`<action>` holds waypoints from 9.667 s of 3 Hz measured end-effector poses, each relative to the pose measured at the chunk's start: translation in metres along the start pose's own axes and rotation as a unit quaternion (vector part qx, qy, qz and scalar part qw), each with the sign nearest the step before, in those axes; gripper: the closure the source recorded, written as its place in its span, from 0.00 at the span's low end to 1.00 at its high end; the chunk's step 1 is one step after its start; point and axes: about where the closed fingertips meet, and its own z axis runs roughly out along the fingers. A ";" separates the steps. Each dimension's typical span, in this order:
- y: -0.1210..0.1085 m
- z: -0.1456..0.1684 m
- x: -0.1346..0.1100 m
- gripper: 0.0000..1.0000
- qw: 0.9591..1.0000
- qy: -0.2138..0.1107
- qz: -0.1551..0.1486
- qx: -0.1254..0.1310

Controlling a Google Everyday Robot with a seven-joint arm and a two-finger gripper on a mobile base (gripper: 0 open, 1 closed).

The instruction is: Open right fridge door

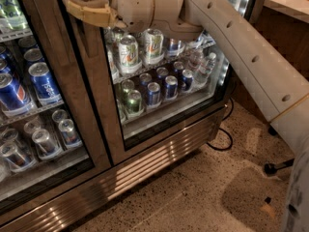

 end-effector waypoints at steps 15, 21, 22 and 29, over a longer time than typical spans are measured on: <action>0.020 0.017 -0.013 0.00 0.999 -0.033 -0.007 0.007; 0.020 0.018 -0.014 0.00 0.999 -0.043 -0.006 0.011; 0.019 0.019 -0.018 0.00 0.999 -0.045 -0.012 0.015; 0.018 0.018 -0.016 0.00 0.999 -0.038 -0.018 0.023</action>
Offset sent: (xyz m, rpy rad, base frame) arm -0.1186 0.0488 -0.0469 0.0363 0.1661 0.1211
